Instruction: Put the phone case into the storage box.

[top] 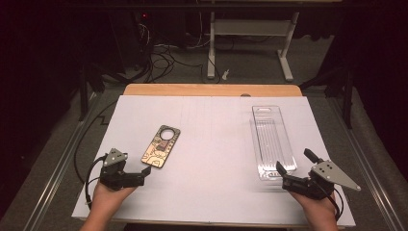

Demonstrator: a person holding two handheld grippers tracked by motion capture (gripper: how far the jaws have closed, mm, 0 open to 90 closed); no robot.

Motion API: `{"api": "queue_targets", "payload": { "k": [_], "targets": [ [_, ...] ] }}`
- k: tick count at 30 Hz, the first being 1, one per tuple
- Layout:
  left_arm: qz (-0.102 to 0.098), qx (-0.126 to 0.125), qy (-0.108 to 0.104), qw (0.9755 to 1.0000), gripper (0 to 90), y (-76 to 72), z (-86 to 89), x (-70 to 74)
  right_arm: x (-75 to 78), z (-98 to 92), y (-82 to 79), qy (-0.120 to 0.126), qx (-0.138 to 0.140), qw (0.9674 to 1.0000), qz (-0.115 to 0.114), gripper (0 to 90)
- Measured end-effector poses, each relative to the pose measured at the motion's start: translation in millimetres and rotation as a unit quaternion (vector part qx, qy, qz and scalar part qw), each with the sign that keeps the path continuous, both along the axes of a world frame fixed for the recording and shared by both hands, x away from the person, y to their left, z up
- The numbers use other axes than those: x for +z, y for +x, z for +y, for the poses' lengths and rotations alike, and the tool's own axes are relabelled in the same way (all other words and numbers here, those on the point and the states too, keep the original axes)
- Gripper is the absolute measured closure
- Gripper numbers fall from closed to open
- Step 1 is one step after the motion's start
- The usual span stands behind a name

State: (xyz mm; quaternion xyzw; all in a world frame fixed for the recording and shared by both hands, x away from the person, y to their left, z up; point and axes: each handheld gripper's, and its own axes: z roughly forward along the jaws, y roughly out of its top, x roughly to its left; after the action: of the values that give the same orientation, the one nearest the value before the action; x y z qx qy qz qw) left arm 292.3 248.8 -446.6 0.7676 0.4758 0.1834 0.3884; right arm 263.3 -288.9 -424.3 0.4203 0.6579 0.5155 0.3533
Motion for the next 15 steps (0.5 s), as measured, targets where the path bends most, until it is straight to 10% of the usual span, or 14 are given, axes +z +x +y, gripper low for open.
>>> {"api": "queue_targets", "payload": {
  "k": [15],
  "targets": [
    [0.04,0.004,0.026,0.9988,0.3,2.9,-2.6,-3.8,-0.1,0.3,0.2,-0.002,-0.001,1.0,0.0,0.4]
  ]
}}
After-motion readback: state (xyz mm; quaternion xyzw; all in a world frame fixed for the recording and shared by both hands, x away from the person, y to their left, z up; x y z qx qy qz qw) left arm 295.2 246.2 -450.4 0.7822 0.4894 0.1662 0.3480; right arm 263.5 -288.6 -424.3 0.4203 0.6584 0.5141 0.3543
